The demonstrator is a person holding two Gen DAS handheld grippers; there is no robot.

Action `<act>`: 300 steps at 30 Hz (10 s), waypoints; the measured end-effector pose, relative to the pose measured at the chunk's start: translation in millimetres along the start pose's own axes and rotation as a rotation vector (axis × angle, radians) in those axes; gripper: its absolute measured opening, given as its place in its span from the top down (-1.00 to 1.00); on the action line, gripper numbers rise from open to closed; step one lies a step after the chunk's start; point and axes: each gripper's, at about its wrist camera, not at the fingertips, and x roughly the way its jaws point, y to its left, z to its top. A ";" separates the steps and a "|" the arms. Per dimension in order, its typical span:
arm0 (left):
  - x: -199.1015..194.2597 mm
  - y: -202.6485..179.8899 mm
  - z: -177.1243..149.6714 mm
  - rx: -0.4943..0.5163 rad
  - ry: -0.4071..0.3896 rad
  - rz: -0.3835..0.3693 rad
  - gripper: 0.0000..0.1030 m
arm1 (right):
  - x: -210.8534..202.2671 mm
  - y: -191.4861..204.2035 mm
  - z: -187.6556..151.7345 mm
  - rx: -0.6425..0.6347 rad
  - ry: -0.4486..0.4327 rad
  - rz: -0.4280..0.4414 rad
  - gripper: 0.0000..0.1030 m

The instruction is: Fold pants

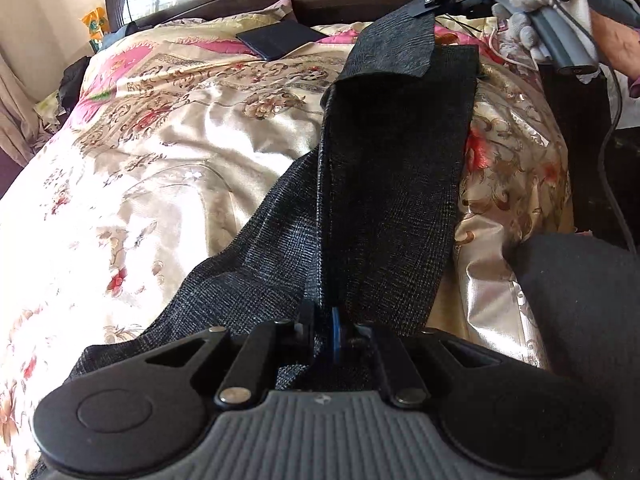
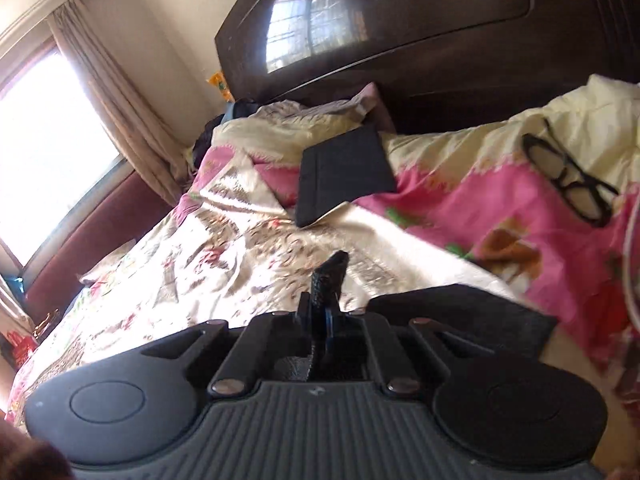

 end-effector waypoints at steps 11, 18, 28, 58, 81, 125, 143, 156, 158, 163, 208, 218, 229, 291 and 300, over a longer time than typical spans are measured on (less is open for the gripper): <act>7.9 -24.3 -5.1 0.116 0.078 0.003 0.48 | -4.0 -72.3 -24.8 0.057 0.080 -0.187 0.86; -8.8 -20.4 -10.0 0.092 0.069 0.020 0.35 | -22.9 -37.3 -21.6 -0.174 0.030 -0.286 0.71; -18.5 2.8 -22.5 -0.086 0.003 0.041 0.25 | -5.3 99.0 -83.8 -0.496 0.236 0.196 0.72; -11.8 -19.8 -38.1 0.083 -0.036 -0.052 -0.08 | 120.9 237.2 -152.7 -1.169 0.890 0.539 0.18; -2.9 14.1 -39.0 -0.039 -0.088 -0.016 -0.10 | 151.8 256.3 -168.4 -1.379 1.131 0.546 0.51; -28.3 2.5 -29.6 -0.085 -0.038 0.098 -0.21 | -42.4 193.9 -263.1 -1.474 0.332 0.503 0.28; -20.4 -19.4 -43.9 0.103 0.023 0.169 -0.21 | -51.5 193.2 -265.5 -1.451 0.280 0.435 0.83; -41.7 22.5 -38.2 -0.230 -0.065 0.088 0.48 | -43.2 214.1 -288.7 -1.428 0.108 0.320 0.12; -43.8 22.7 -39.1 -0.244 -0.061 0.066 0.48 | -39.6 214.7 -287.7 -1.435 0.085 0.293 0.17; -39.6 5.0 -41.7 -0.155 -0.010 -0.014 0.47 | -47.1 202.2 -266.3 -1.413 0.157 0.313 0.90; 9.4 -50.0 14.2 0.042 0.030 0.010 0.09 | -8.9 -70.6 -76.4 0.153 -0.067 -0.106 0.85; 16.3 -43.7 12.7 -0.015 -0.014 0.080 -0.08 | -6.8 -73.5 -76.9 0.140 -0.093 -0.047 0.52; 21.8 -35.6 -13.1 -0.207 -0.040 0.138 -0.24 | -7.1 -56.6 -59.2 0.109 -0.020 -0.060 0.90; -143.8 60.6 -245.6 -0.782 -0.143 0.349 -0.46 | -44.0 508.4 -386.7 -1.001 0.401 0.697 0.58; -144.4 63.1 -247.6 -0.785 -0.156 0.334 -0.47 | -51.6 538.9 -417.6 -1.180 0.343 0.743 0.53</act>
